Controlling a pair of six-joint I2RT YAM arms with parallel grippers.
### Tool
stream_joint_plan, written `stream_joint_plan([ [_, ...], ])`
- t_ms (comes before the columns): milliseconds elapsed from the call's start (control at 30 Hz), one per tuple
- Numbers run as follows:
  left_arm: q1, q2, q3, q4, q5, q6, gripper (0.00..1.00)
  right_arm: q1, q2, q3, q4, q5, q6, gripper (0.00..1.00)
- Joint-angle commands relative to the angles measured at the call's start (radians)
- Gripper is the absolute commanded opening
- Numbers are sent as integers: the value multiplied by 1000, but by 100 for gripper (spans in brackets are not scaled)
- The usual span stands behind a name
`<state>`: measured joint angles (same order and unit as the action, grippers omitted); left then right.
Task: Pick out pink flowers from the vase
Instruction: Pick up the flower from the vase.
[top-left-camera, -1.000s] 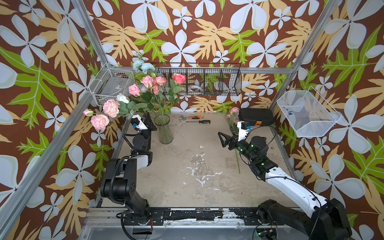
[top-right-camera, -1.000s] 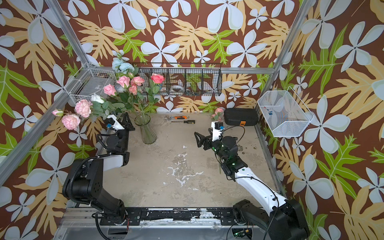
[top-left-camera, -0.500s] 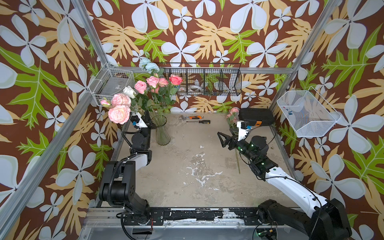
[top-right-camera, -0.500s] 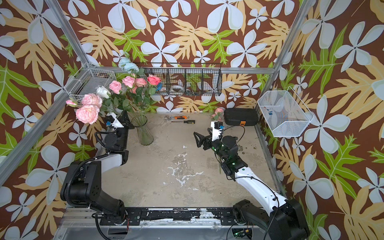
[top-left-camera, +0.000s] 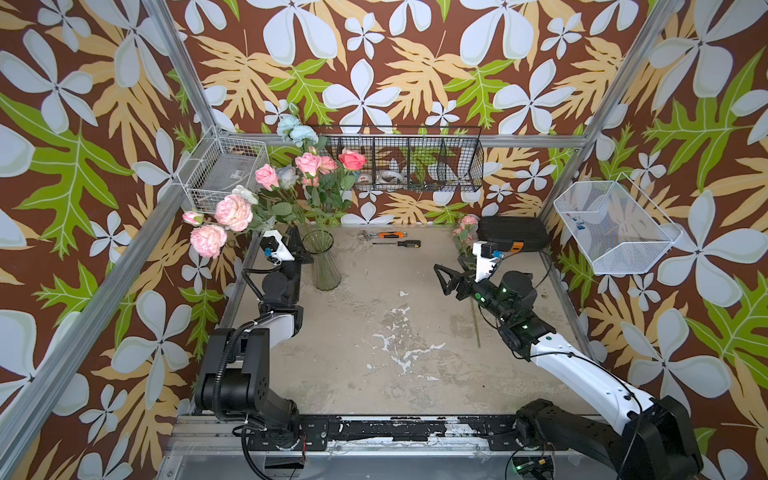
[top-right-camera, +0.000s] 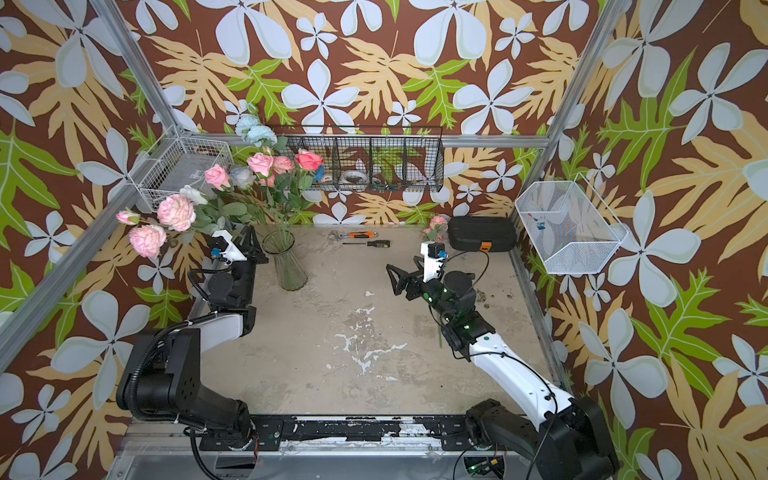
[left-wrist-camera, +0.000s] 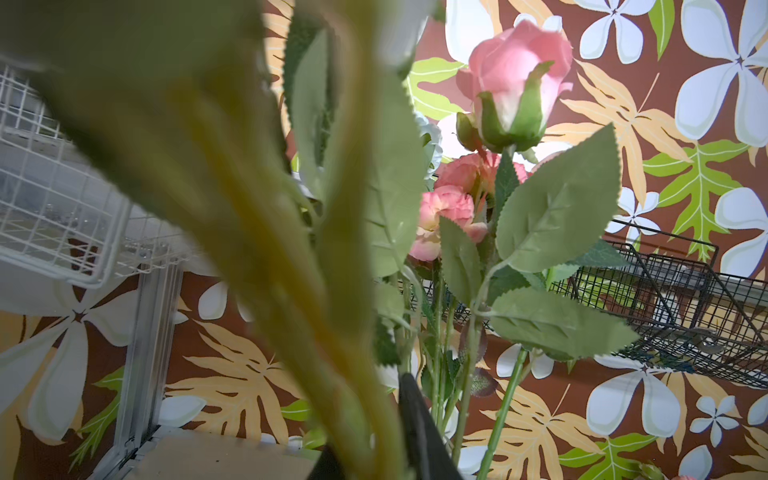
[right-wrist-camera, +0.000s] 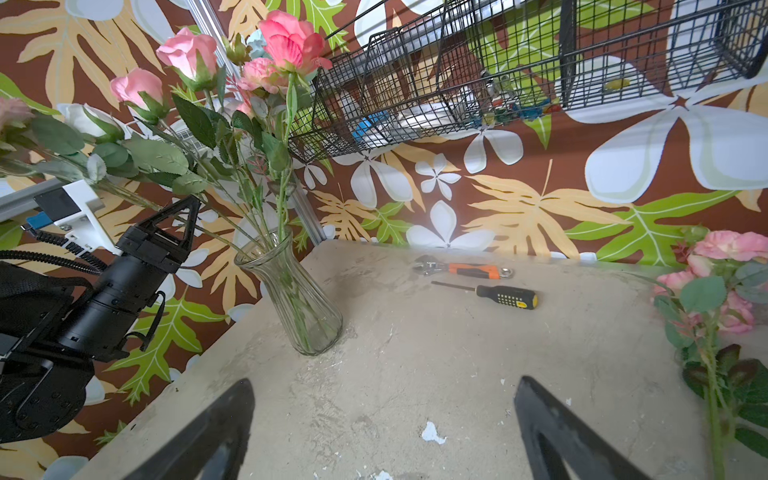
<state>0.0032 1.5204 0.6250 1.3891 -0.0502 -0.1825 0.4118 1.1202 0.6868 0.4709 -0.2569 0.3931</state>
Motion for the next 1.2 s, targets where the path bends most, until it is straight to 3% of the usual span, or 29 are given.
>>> stream_joint_plan([
  [0,0,-16,-17,28,-24,-15,17,1,10,6,41,-16,14,97],
  [400,-2,-68,-20,-45,-2,4,5,1,28,13,50,-27,24,97],
  [767,-1,-87,31,-88,42,16,4,1,33,22,48,-27,23,97],
  [1000,-3,-119,154,-203,123,32,0,2,36,45,22,-18,13,97],
  [1167,-17,-162,284,-403,177,94,0,2,39,63,12,-18,21,97],
])
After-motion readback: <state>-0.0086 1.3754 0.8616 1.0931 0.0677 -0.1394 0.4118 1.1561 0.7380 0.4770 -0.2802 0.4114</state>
